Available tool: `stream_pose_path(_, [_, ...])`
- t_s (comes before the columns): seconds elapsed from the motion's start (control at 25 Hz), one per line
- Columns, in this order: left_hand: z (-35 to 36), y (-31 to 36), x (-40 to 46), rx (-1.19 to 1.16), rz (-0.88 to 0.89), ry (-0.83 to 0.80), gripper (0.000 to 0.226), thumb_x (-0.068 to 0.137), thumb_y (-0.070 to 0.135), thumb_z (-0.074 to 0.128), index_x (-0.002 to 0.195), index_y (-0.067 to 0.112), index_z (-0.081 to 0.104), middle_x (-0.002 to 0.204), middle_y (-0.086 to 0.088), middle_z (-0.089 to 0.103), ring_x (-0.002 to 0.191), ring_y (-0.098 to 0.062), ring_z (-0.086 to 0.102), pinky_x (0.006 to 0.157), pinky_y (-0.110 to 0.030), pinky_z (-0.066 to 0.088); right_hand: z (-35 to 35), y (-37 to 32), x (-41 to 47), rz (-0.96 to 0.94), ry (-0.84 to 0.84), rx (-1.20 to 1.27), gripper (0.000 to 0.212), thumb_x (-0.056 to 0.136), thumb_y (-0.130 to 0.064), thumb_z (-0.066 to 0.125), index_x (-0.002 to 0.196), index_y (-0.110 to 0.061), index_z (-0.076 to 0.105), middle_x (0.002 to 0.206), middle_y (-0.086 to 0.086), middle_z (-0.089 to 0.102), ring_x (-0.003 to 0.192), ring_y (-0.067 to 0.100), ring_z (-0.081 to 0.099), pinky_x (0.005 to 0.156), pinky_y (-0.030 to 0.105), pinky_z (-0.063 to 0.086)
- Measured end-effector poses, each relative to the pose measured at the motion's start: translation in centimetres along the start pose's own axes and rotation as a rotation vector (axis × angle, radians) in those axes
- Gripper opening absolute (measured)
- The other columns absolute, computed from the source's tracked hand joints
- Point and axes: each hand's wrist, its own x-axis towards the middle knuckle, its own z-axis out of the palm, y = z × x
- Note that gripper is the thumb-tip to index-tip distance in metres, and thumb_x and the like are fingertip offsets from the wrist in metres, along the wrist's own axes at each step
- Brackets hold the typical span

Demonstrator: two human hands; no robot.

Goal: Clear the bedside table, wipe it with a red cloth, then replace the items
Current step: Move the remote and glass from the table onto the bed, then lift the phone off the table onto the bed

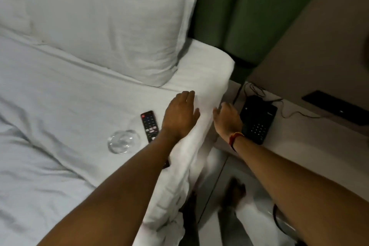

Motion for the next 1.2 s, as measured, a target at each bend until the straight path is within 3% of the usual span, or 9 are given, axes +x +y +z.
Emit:
stream_pose_path(0.12, [6.9, 6.9, 4.3, -0.079, 0.058, -0.216, 0.061, 0.101, 0.035, 0.054, 0.153, 0.006, 0.039, 0.15, -0.017, 0.049, 0.133, -0.037, 0.052, 0.104, -0.047, 0.051, -1.6, 8.6, 2.0, 0.11, -0.025, 0.106, 0.051, 0.104, -0.022, 0.053, 0.149, 0.0, 0.043, 0.144, 0.025, 0.055, 0.133, 0.039, 0.052, 0.108, 0.043, 0.046])
stream_pose_path(0.24, [14.2, 11.8, 7.6, -0.154, -0.016, -0.464, 0.069, 0.101, 0.04, 0.056, 0.157, 0.008, 0.031, 0.159, -0.016, 0.04, 0.143, -0.037, 0.044, 0.113, -0.046, 0.045, -2.2, 17.0, 3.5, 0.299, -0.113, 0.244, 0.06, 0.103, -0.022, 0.055, 0.156, -0.004, 0.033, 0.155, 0.023, 0.042, 0.142, 0.039, 0.044, 0.117, 0.046, 0.041])
stream_pose_path(0.36, [20.2, 14.1, 10.1, -0.257, -0.147, -0.558, 0.064, 0.099, 0.042, 0.06, 0.152, 0.011, 0.04, 0.152, -0.017, 0.047, 0.139, -0.037, 0.047, 0.113, -0.043, 0.043, -2.5, 23.2, 5.1, 0.414, -0.118, 0.455, 0.052, 0.099, -0.018, 0.063, 0.148, -0.01, 0.048, 0.145, 0.018, 0.055, 0.133, 0.035, 0.056, 0.111, 0.044, 0.049])
stream_pose_path(0.48, [24.7, 14.9, 12.7, -0.354, -0.285, -0.555, 0.061, 0.099, 0.048, 0.06, 0.145, 0.013, 0.044, 0.142, -0.018, 0.052, 0.132, -0.038, 0.053, 0.112, -0.046, 0.047, -1.8, 27.2, 7.8, 0.485, -0.105, 0.657, 0.046, 0.096, -0.008, 0.064, 0.141, -0.011, 0.054, 0.135, 0.016, 0.063, 0.123, 0.034, 0.064, 0.106, 0.052, 0.053])
stream_pose_path(0.6, [27.6, 14.8, 14.4, -0.451, -0.385, -0.494, 0.055, 0.098, 0.052, 0.058, 0.136, 0.012, 0.051, 0.129, -0.019, 0.062, 0.121, -0.039, 0.061, 0.105, -0.051, 0.052, -0.5, 28.0, 9.9, 0.545, -0.038, 0.822, 0.05, 0.096, -0.007, 0.065, 0.143, -0.011, 0.05, 0.134, 0.014, 0.065, 0.121, 0.032, 0.066, 0.104, 0.047, 0.055])
stream_pose_path(0.76, [29.9, 16.1, 14.9, -0.533, -0.44, -0.468, 0.082, 0.099, 0.056, 0.055, 0.161, 0.012, 0.025, 0.147, -0.023, 0.054, 0.139, -0.038, 0.051, 0.116, -0.052, 0.044, 1.3, 27.5, 11.4, 0.583, 0.043, 0.872, 0.077, 0.095, -0.017, 0.069, 0.16, -0.013, 0.027, 0.156, 0.015, 0.047, 0.141, 0.031, 0.05, 0.116, 0.048, 0.045])
stream_pose_path(0.92, [30.3, 16.4, 14.4, -0.524, -0.414, -0.385, 0.081, 0.102, 0.045, 0.057, 0.163, 0.011, 0.017, 0.151, -0.021, 0.05, 0.145, -0.034, 0.045, 0.12, -0.044, 0.039, 1.5, 26.9, 11.3, 0.572, 0.049, 0.869, 0.091, 0.1, -0.031, 0.064, 0.165, -0.023, 0.0, 0.169, 0.011, 0.025, 0.153, 0.033, 0.032, 0.124, 0.05, 0.034])
stream_pose_path(1.04, [28.6, 16.1, 14.1, -0.518, -0.351, -0.328, 0.08, 0.103, 0.039, 0.058, 0.163, 0.009, 0.015, 0.155, -0.022, 0.046, 0.147, -0.035, 0.042, 0.123, -0.044, 0.036, 0.6, 25.5, 10.3, 0.493, 0.064, 0.789, 0.088, 0.102, -0.039, 0.058, 0.165, -0.026, -0.004, 0.173, 0.007, 0.011, 0.158, 0.03, 0.021, 0.12, 0.033, 0.02])
stream_pose_path(1.2, [23.6, 16.3, 14.5, -0.522, -0.244, -0.245, 0.082, 0.103, 0.04, 0.057, 0.165, 0.016, 0.009, 0.159, -0.019, 0.042, 0.149, -0.035, 0.039, 0.121, -0.05, 0.037, -2.2, 21.4, 9.8, 0.366, 0.093, 0.661, 0.08, 0.103, -0.049, 0.051, 0.164, -0.037, 0.001, 0.172, 0.008, 0.008, 0.156, 0.033, 0.024, 0.112, 0.034, 0.031])
